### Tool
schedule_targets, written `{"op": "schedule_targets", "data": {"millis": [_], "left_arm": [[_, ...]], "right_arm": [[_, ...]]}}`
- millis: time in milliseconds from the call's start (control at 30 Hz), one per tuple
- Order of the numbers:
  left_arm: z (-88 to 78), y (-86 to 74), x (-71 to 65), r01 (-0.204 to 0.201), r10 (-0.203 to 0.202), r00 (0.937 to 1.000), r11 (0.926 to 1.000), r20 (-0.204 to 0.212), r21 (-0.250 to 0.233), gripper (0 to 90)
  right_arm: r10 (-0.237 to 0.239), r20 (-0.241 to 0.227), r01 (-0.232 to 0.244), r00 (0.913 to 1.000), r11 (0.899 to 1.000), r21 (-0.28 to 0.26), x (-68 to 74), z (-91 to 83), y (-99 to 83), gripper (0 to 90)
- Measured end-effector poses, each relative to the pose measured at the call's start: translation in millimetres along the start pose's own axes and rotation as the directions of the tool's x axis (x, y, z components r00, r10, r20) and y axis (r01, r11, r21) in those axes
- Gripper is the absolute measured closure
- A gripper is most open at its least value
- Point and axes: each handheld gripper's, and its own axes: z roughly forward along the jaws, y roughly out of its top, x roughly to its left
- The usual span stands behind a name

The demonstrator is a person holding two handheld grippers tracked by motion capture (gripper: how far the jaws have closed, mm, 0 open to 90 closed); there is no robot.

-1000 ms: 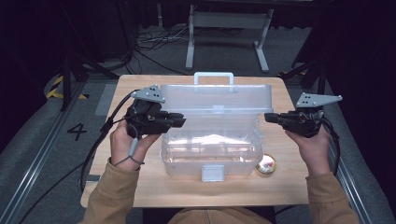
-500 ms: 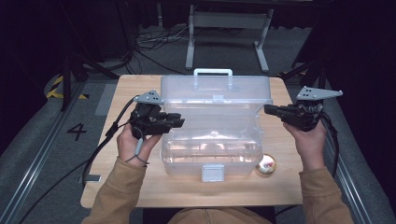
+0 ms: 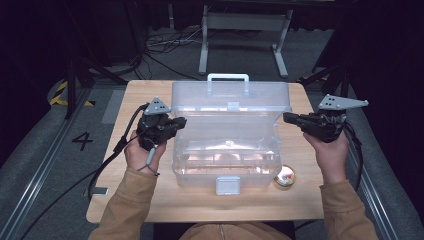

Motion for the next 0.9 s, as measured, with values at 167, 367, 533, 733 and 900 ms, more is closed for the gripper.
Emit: {"op": "schedule_targets", "data": {"millis": [167,367,533,733,900], "left_arm": [[0.6,1.6,4.1,0.034,-0.034,0.9993,0.9994,0.015,-0.011,88.1],[-1.8,1.4,6.6,0.05,-0.05,0.9987,0.9974,0.005,-0.052,89.2],[-2.9,2.2,8.7,0.053,-0.053,0.9986,0.9963,0.001,-0.068,89.3],[-2.3,3.9,12.0,0.062,-0.061,0.998,0.9958,0.013,-0.067,89.3],[-3.4,6.2,16.2,0.091,-0.089,0.9948,0.9948,0.049,-0.046,89.2]], "right_arm": [[-0.002,-0.004,0.002,1.0,1.0,-0.002,0.4,0.0,-1.2,89.9],[-0.006,-0.005,0.006,1.0,1.0,-0.001,1.4,-0.8,-2.3,89.8],[-0.007,-0.004,0.007,1.0,1.0,0.003,2.5,-1.6,-3.4,89.8],[0.002,-0.006,-0.002,1.0,1.0,0.003,1.0,-6.1,-5.9,87.7],[0.0,-0.001,0.0,1.0,1.0,0.0,2.3,-11.3,-6.6,81.0]]}}
